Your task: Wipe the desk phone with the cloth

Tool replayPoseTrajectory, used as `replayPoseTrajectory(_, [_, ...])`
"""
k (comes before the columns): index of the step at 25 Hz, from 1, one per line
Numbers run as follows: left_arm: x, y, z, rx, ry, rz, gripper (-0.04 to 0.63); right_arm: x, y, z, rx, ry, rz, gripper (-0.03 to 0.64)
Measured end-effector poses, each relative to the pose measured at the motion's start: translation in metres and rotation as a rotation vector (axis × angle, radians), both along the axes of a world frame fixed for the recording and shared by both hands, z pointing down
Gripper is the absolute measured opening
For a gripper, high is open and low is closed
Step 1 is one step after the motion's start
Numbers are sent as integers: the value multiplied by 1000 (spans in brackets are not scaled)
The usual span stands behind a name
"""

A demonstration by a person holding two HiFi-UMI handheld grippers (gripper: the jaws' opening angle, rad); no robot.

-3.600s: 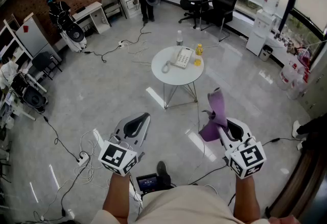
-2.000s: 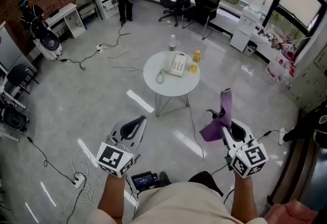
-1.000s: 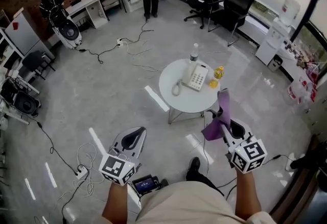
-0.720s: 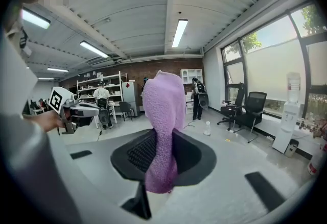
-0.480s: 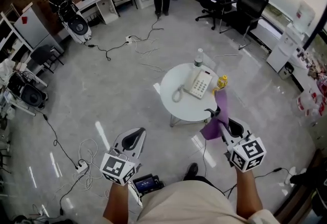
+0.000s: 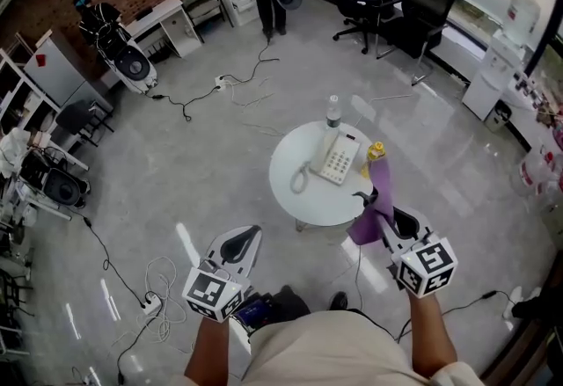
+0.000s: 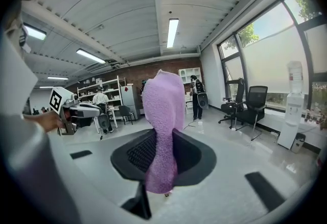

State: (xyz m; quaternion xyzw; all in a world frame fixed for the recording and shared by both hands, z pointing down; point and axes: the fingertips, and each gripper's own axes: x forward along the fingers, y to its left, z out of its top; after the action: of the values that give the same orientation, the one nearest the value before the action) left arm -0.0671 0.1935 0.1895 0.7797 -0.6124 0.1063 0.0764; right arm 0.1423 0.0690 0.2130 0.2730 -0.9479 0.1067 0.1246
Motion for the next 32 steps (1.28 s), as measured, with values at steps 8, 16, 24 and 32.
replayPoseTrajectory(8, [-50,-88,47,-33,48,79,12,-38,-49,28,-18,64,60,75])
replayPoseTrajectory(16, [-104,-222,101,-63,40,205,12,-116,-113,67,-70,133,92,75])
replayPoseTrajectory(24, [-115,-301,187,-170,13,228,12,-146,-165,120,-143,153,137,75])
replayPoseTrajectory(32, [-108,-344,263,-276,21,243,12,-131,-200,166,-202,171,218,75])
